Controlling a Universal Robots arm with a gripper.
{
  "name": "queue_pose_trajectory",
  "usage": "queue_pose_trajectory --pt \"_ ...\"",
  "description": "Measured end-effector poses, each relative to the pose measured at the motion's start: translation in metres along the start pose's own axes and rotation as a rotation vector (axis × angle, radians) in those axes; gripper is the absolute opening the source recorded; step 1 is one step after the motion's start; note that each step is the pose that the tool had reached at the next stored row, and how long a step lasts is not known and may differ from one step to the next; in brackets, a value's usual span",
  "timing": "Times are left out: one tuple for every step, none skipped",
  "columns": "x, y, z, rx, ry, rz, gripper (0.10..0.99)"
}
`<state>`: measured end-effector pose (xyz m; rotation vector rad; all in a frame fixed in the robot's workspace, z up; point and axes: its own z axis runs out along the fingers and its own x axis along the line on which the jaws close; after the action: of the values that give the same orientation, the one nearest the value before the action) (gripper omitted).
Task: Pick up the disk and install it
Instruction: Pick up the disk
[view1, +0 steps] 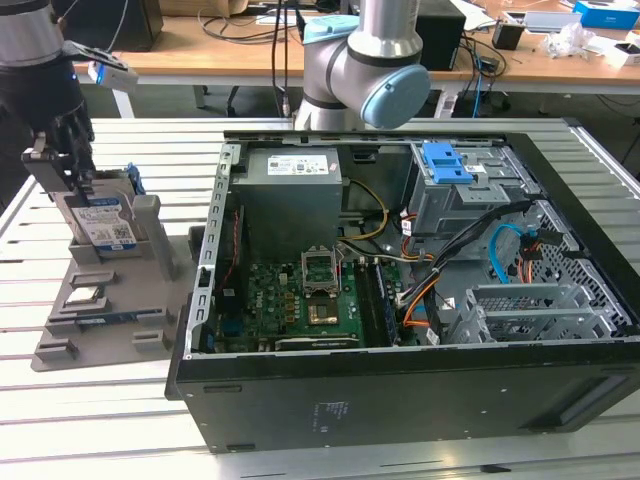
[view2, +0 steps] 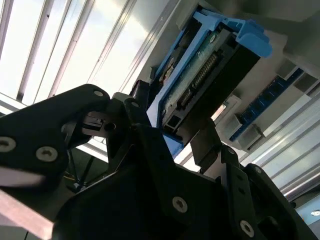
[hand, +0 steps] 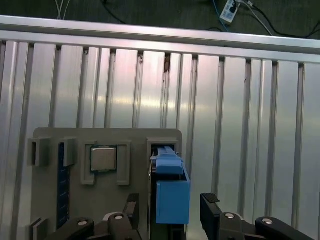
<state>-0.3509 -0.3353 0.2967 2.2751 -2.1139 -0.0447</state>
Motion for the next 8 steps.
queue_pose_trajectory --pt "0.0 -0.0006 0.0029 0.0 0.0003 -0.002 0.6" --pt "0.0 -0.001 0.0055 0.0 0.0004 -0.003 0.6" --pt "0.0 -0.0012 0.0071 0.0 0.0005 -0.004 0.6" --pt "0.0 -0.0017 0.0106 0.0 0.0006 -0.006 0.6" --pt "0.0 -0.0022 0.0128 0.0 0.0006 -0.007 0.6" --pt "0.0 -0.0026 0.0142 0.0 0.0007 -0.008 0.6" --pt "0.0 -0.0025 0.0141 0.0 0.0008 -0.008 0.6" --pt "0.0001 -0.0025 0.0142 0.0 0.0008 -0.008 0.6"
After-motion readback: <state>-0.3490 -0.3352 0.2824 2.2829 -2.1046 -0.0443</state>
